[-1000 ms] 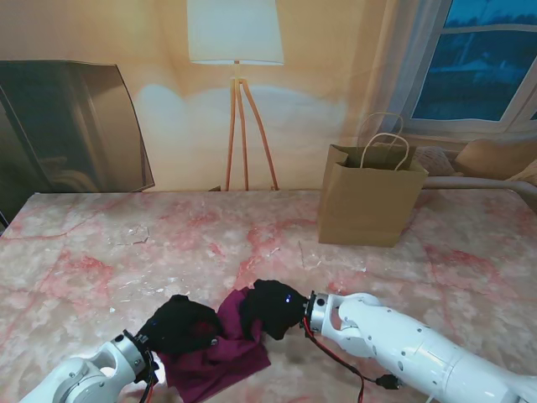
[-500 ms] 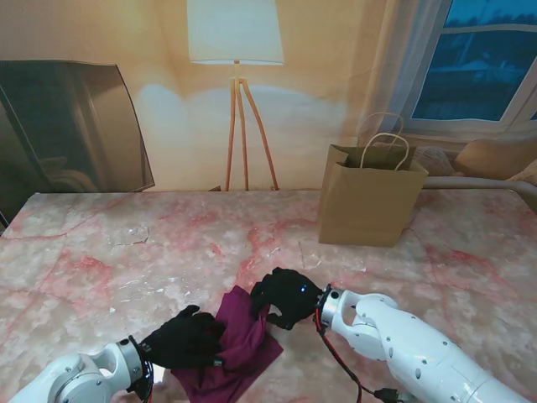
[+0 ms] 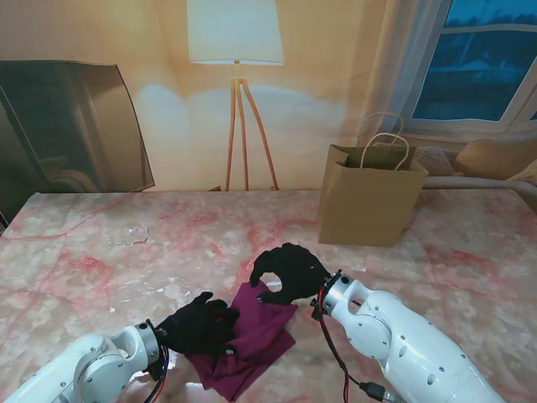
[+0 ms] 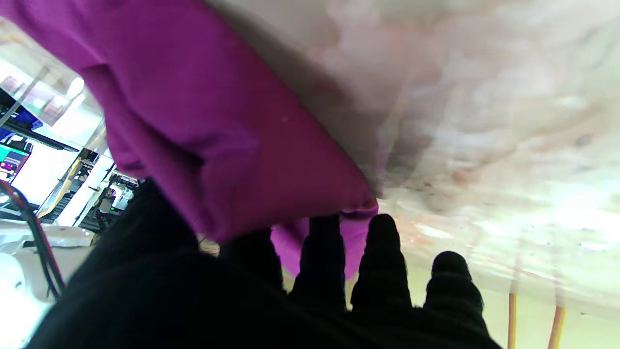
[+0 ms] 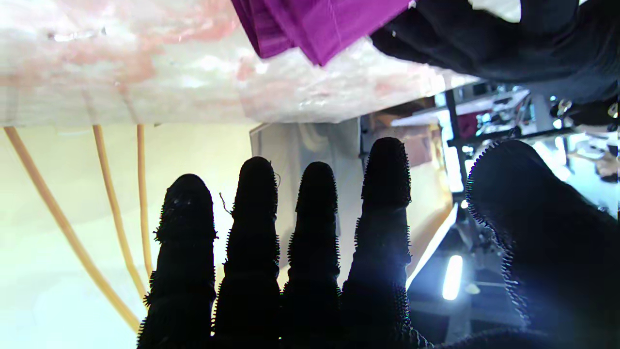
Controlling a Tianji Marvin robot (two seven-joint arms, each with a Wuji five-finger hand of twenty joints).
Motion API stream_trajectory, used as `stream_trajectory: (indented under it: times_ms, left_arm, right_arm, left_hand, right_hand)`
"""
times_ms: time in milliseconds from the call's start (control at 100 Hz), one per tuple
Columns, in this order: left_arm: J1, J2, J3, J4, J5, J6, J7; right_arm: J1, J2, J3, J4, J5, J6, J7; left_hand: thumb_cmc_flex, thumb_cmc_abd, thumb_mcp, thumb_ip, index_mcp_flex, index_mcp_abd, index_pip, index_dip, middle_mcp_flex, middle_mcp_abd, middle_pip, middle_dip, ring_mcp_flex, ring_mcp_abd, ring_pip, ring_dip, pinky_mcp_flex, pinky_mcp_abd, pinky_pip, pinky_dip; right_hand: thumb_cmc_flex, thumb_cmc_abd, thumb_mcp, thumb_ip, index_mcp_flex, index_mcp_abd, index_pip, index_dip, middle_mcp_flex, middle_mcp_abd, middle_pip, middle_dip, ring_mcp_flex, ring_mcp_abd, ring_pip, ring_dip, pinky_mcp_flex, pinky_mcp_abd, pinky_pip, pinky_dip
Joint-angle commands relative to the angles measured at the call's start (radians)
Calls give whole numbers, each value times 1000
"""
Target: Fold the socks and the shorts into the kraft paper bag
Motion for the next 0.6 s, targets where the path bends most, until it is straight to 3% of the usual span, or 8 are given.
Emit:
stream_trajectory:
  times_ms: [0, 100, 140, 250, 340, 460, 590]
  left_arm:
    - [1, -2, 6, 7, -7, 10, -5]
    - [0, -2, 9, 2, 11, 5, 9]
    - [1, -2, 8, -1, 25, 0, 19]
    - [13, -2, -4, -16, 39, -10, 28]
    - [32, -3, -23, -31, 56, -19, 47]
    - [47, -7, -40, -37, 58, -35, 70]
    - [53, -6, -51, -42, 67, -40, 71]
  right_arm:
    - [-7, -3, 17, -32, 13, 9, 22]
    - [-7, -4, 21, -39, 33, 16, 44]
    - [-3, -4, 15, -38, 46, 17, 61]
    - [38, -11, -35, -3, 71, 23, 73]
    - [81, -17, -88, 32, 106, 35, 100]
    - [140, -30, -163, 80, 162, 53, 139]
    - [211, -38, -253, 135, 214, 70, 205]
  left_hand:
    - [-20, -22, 18, 60, 22, 105, -23, -19, -37, -2, -25, -15, -35, -20, -18, -2, -2, -13, -1, -9]
    - [-26, -47, 32, 62, 19, 103, -21, -18, -34, -6, -24, -14, -32, -20, -18, -2, -2, -14, 2, -9]
    - [-69, -64, 97, 63, 16, 101, -19, -16, -32, -9, -23, -14, -29, -20, -18, -1, -6, -13, 13, -4]
    - [-85, -90, 105, 55, -6, 113, -32, -22, -38, 14, -27, -16, -30, -21, -18, -1, -5, -16, 14, -3]
    - [-120, -117, 161, 36, -27, 128, -65, -33, -35, 10, -29, -18, -25, -21, -14, -2, -7, -21, 23, 9]
    - [-119, -137, 166, 30, -47, 133, -73, -33, -32, 11, -27, -17, -22, -21, -12, -2, -5, -24, 26, 14]
    - [-117, -141, 170, 27, -48, 127, -74, -31, -31, 10, -26, -18, -22, -23, -13, -5, -6, -26, 29, 19]
  right_hand:
    - [-52, 8, -35, -4, -2, 4, -34, 20, 10, 8, -16, -7, 14, 17, -36, -25, -6, 18, -18, -3]
    - [-42, 47, -68, 11, -34, 11, -65, 21, 6, 12, -40, -12, 13, 19, -61, -37, -21, 25, -54, -21]
    - [-32, 51, -68, 15, -59, 19, -84, 18, -4, 12, -56, -19, 12, 18, -86, -54, -36, 30, -97, -45]
    - [-5, 31, -2, 14, -109, 35, -109, 12, -24, 11, -96, -58, 27, 16, -164, -123, -40, 40, -187, -117]
    - [13, -5, 39, 3, -205, 81, -156, -15, -66, 17, -149, -130, 19, 16, -254, -214, -47, 37, -241, -175]
    - [36, -37, 62, -9, -365, 155, -218, -69, -169, 30, -191, -222, -32, 22, -350, -324, -66, 48, -284, -223]
    - [72, -73, 84, -16, -490, 220, -262, -105, -297, 73, -225, -263, -134, 25, -397, -381, -108, 40, -324, -240]
